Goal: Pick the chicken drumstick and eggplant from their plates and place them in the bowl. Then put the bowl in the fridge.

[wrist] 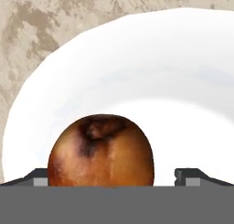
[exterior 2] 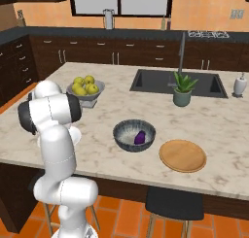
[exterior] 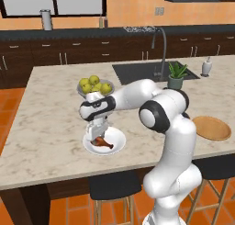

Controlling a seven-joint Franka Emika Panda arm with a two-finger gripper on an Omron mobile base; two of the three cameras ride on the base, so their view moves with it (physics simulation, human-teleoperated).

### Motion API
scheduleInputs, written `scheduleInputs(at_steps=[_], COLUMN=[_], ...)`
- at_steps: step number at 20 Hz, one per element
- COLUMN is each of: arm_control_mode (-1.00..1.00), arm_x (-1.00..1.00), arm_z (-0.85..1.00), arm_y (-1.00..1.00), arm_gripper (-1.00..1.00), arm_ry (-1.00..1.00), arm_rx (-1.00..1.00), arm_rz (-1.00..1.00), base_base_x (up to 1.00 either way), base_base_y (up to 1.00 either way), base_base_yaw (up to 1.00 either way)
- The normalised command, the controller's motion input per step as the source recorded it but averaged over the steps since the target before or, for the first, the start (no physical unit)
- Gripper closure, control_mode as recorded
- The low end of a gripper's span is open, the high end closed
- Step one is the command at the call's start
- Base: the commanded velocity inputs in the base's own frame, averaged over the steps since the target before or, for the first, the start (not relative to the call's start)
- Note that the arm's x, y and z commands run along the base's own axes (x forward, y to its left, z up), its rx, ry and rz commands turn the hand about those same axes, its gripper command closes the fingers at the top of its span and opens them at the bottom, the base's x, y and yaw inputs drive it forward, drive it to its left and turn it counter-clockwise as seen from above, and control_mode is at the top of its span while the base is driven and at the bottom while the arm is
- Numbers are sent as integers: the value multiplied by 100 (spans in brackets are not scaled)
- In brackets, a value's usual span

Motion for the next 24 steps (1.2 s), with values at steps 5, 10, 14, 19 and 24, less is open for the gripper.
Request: scheduleInputs(at_steps=[5, 10, 14, 19, 24], arm_control_mode=[-100, -100, -100, -100, -100], arm_x=[0, 0, -14, -21, -8], arm_z=[-10, 18, 83, 70, 24], arm_y=[10, 0, -16, -62, -97], arm_gripper=[100, 100, 100, 100, 100], arm_ry=[0, 0, -1, 0, -1], arm_rx=[0, 0, 0, -3, -6], arm_rz=[0, -2, -10, -13, -15], base_base_x=[0, 0, 0, 0, 0], base_base_y=[0, 0, 0, 0, 0], base_base_yaw=[0, 0, 0, 0, 0])
